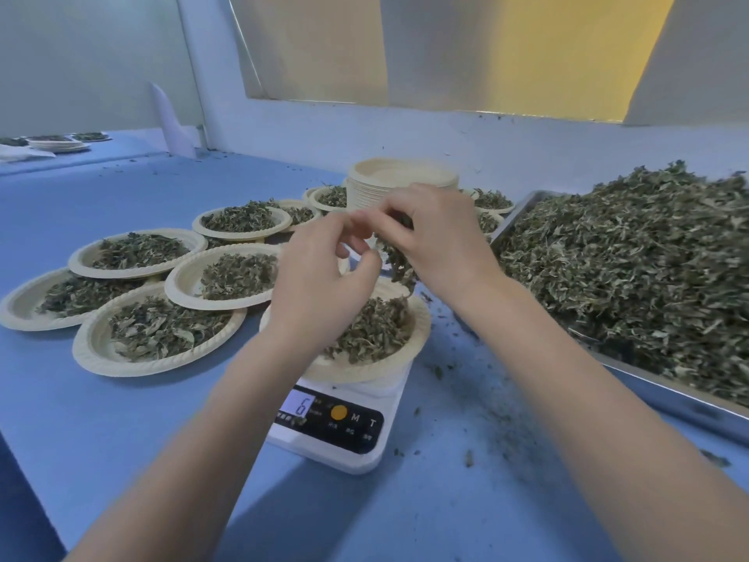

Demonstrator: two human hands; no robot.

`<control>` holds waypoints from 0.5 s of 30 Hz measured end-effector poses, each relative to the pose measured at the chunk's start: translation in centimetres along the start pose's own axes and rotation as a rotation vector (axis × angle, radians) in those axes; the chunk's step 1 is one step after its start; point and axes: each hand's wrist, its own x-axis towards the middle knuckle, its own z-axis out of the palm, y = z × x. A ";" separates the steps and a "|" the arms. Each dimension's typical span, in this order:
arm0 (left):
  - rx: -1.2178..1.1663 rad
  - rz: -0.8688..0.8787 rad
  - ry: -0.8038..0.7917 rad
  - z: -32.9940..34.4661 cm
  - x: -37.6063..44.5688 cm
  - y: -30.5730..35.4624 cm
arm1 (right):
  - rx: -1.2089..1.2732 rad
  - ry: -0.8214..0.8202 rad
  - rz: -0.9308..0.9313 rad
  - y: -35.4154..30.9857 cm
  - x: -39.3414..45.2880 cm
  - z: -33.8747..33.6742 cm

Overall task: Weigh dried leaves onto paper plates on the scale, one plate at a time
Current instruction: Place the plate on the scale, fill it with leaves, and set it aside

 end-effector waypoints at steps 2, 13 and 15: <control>-0.031 -0.007 -0.033 0.7 0.7 0.8 | -0.016 0.025 0.021 0.8 0.0 -0.8; -0.087 -0.065 -0.345 7.3 5.2 6.0 | -0.226 0.160 0.150 7.5 -0.4 -5.8; -0.055 -0.066 -0.415 9.1 5.2 6.6 | -0.283 0.094 0.215 8.8 -1.0 -6.0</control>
